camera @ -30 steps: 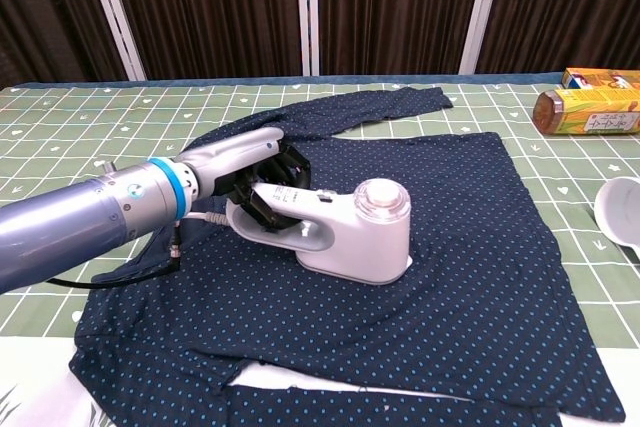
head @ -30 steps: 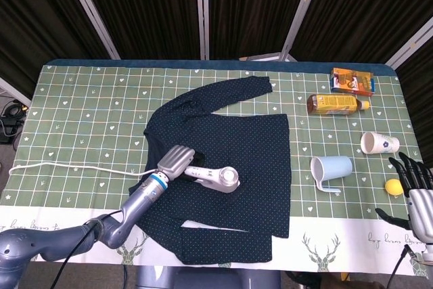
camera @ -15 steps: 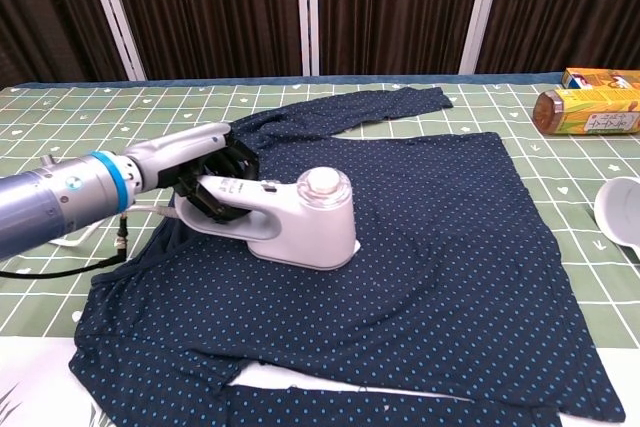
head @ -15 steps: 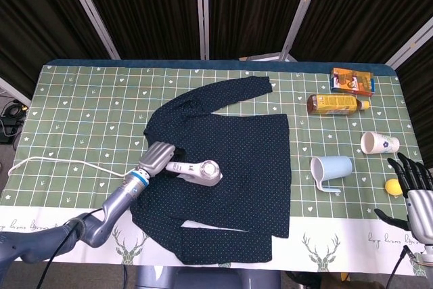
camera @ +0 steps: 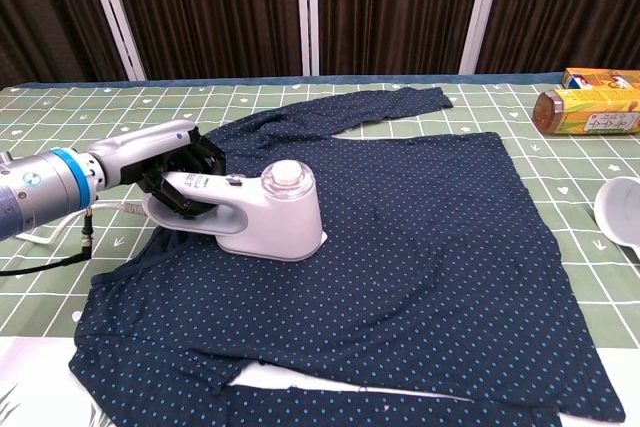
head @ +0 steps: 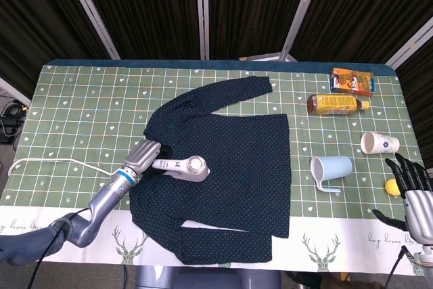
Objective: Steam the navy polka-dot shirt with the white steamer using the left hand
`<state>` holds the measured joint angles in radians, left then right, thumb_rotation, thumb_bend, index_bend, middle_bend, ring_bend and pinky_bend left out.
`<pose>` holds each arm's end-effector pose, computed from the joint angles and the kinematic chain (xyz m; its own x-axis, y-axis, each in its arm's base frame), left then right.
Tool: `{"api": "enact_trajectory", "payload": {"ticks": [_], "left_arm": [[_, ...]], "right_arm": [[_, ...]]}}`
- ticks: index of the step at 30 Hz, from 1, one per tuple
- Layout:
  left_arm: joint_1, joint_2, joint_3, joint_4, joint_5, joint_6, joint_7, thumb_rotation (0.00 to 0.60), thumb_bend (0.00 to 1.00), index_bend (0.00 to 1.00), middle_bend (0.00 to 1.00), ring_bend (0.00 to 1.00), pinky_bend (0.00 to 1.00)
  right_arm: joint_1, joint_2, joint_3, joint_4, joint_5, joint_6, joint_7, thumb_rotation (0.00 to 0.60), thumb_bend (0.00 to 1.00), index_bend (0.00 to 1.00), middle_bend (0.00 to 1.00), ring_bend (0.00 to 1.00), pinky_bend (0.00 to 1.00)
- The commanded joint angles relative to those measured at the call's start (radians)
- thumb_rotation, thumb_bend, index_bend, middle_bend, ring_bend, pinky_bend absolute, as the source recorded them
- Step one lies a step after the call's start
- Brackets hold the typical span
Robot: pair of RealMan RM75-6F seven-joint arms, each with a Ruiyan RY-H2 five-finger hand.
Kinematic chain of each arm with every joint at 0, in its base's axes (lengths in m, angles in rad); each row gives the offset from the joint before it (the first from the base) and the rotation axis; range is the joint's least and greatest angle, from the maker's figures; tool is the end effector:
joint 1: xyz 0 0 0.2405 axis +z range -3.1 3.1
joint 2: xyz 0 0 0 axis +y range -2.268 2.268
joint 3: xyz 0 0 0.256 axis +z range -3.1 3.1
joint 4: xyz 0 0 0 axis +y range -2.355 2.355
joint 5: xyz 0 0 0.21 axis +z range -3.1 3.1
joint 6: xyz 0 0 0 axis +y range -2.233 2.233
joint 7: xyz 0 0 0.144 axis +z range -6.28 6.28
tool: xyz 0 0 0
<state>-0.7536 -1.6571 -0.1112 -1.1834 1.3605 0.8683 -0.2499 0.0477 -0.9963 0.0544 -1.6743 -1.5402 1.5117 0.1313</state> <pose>-0.1746 0.3517 -0.0506 0.2155 0.4363 0.8736 0.9317 -0.3597 -0.0502 -0.3058 -0.1701 0.1937 0.3314 0.0142 0.9434 -0.9432 -0.0196 0.3316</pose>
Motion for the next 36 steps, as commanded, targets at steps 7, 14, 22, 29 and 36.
{"api": "enact_trajectory", "payload": {"ticks": [7,14,22,29,36], "left_arm": [[-0.012,-0.023,-0.003,-0.019,0.006,-0.007,0.015,0.600,0.93,1.00,0.88,0.84,1.00],[-0.028,-0.063,-0.011,-0.059,0.001,-0.014,0.046,0.600,0.93,1.00,0.88,0.84,1.00],[-0.039,-0.094,-0.014,-0.083,-0.007,-0.018,0.089,0.600,0.93,1.00,0.88,0.84,1.00],[-0.043,-0.120,-0.011,-0.090,-0.009,-0.019,0.113,0.600,0.93,1.00,0.88,0.84,1.00],[-0.038,-0.120,-0.004,-0.084,-0.010,-0.017,0.129,0.600,0.93,1.00,0.88,0.84,1.00]], "right_arm": [[-0.001,0.003,0.000,0.000,-0.001,0.003,0.008,0.600,0.00,0.00,0.00,0.00,0.00],[-0.003,0.006,-0.001,0.000,-0.005,0.007,0.017,0.600,0.00,0.00,0.00,0.00,0.00],[-0.005,0.010,-0.002,0.001,-0.008,0.010,0.021,0.600,0.00,0.00,0.00,0.00,0.00],[-0.006,0.012,-0.002,0.001,-0.009,0.012,0.027,0.600,0.00,0.00,0.00,0.00,0.00],[-0.007,0.013,-0.003,0.002,-0.012,0.015,0.030,0.600,0.00,0.00,0.00,0.00,0.00]]}}
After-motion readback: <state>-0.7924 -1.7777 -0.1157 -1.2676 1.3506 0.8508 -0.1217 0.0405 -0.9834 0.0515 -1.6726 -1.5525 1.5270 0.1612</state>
